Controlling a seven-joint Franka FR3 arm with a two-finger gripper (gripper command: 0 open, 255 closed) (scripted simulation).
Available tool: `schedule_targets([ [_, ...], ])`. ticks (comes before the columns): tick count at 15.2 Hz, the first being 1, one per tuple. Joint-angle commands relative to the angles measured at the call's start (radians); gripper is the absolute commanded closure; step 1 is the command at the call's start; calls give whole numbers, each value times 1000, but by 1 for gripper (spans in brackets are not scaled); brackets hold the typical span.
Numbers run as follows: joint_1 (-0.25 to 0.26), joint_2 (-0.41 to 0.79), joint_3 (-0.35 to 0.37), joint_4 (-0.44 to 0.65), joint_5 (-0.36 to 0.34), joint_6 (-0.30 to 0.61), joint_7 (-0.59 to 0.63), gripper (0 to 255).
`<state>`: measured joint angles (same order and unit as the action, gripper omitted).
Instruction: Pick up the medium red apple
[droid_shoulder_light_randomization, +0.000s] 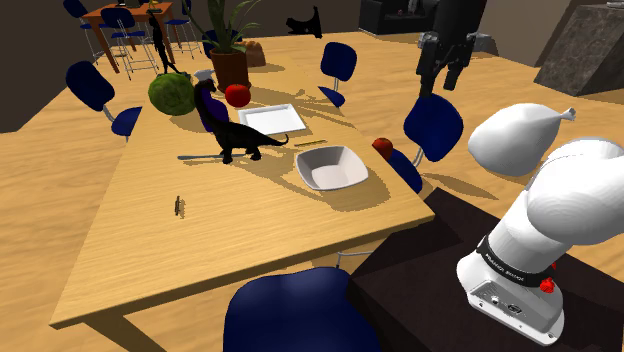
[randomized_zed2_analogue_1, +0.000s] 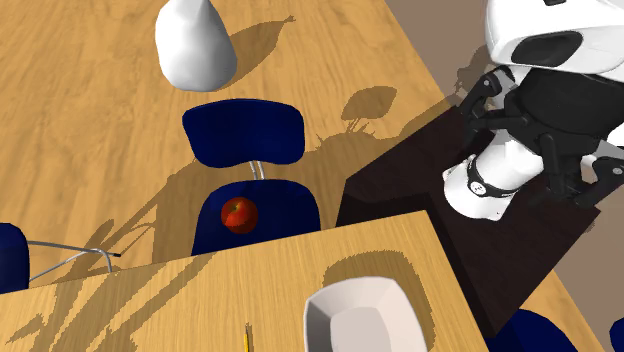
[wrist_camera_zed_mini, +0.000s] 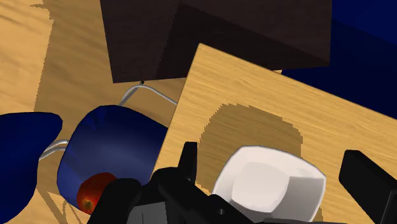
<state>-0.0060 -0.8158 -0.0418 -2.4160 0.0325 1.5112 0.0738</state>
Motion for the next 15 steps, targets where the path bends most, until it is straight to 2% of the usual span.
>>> schedule_targets([
  [1, 0, 0, 0, 0, 0, 0, 0, 0],
  [8, -43, 174, -69, -35, -56, 210, -45, 0],
  [15, -78, 393, -139, -7, -87, 405, -87, 0],
])
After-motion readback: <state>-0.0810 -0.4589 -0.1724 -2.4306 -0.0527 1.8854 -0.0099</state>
